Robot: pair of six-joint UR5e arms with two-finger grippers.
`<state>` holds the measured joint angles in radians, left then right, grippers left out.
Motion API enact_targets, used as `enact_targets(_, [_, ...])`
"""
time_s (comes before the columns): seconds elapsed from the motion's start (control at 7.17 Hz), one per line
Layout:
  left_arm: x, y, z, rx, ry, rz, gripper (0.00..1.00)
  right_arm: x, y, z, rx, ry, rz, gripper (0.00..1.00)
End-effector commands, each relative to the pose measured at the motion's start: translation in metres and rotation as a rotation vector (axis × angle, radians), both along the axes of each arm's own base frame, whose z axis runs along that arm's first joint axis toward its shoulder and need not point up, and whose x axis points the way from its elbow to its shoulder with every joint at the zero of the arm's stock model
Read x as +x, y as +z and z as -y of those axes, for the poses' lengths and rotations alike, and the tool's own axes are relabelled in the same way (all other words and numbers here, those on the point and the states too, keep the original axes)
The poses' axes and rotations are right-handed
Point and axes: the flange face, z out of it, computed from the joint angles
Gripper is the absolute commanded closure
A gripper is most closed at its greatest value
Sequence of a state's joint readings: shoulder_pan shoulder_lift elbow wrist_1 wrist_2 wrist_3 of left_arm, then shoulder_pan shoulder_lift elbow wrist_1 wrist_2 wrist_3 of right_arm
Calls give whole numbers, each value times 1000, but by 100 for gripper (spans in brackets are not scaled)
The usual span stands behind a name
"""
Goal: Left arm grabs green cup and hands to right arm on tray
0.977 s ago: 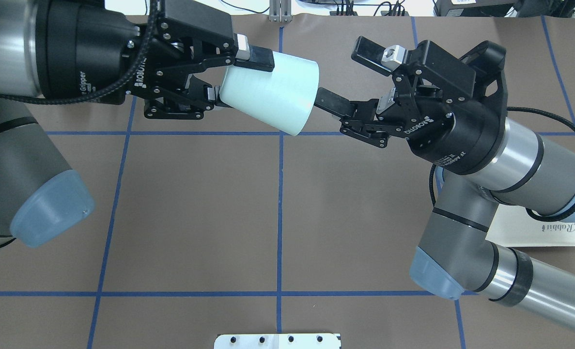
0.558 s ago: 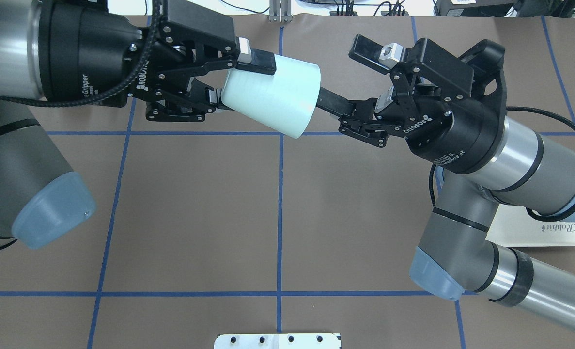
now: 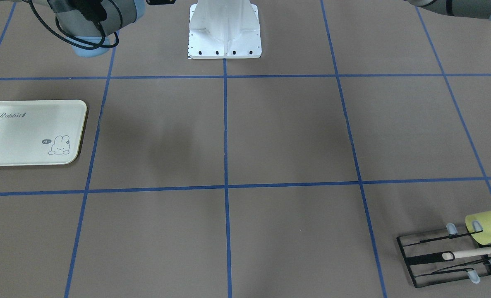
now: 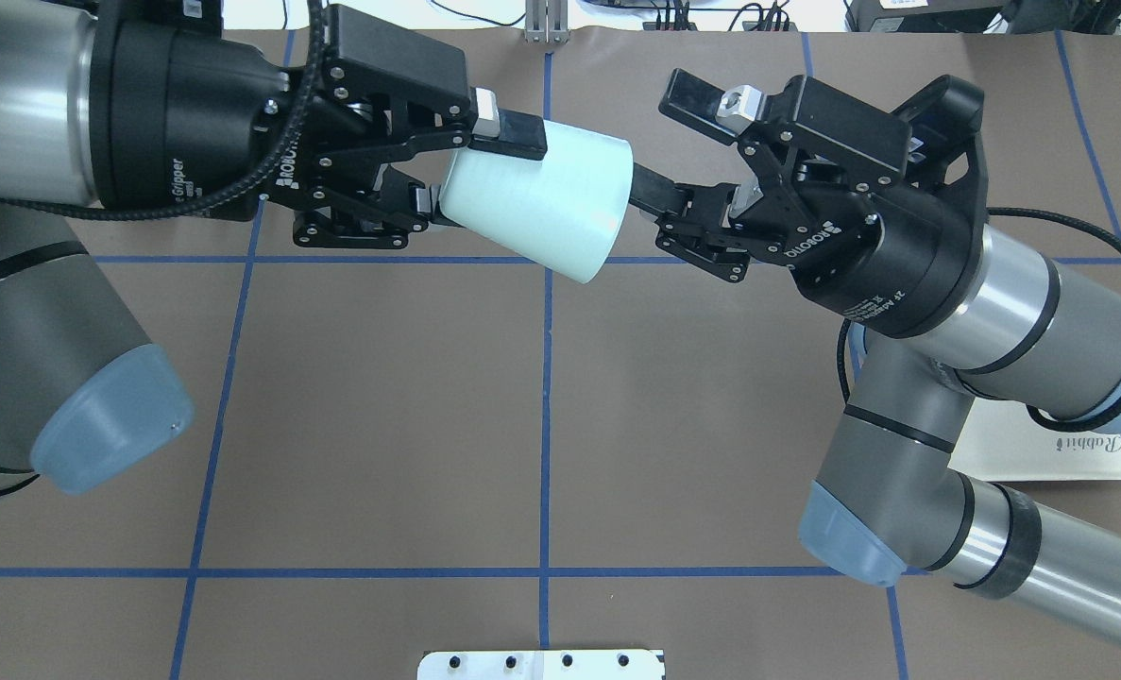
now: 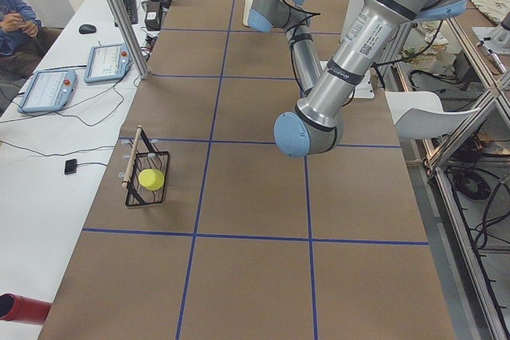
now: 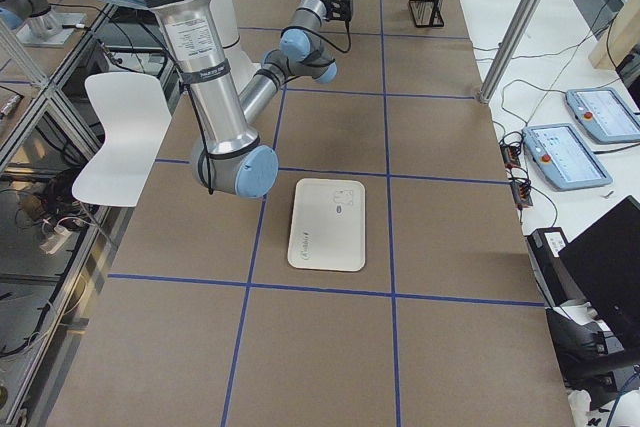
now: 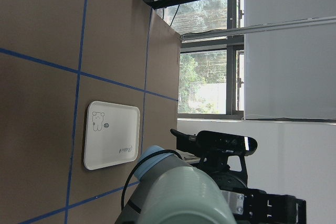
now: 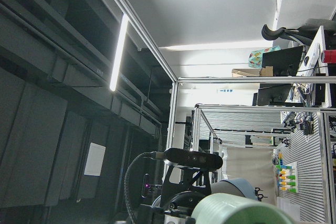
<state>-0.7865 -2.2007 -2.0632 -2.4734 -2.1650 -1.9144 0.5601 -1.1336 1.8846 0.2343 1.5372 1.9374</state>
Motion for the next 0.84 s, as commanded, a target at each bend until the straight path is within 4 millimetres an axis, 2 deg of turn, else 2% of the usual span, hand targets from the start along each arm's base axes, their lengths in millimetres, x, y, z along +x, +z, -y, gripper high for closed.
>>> enact_targets(0.0, [1, 0, 0, 0, 0, 1, 89, -3, 0, -1, -3, -4, -8, 22])
enact_targets(0.7, [1, 0, 1, -1, 0, 2, 89, -2, -1, -2, 1, -3, -9, 41])
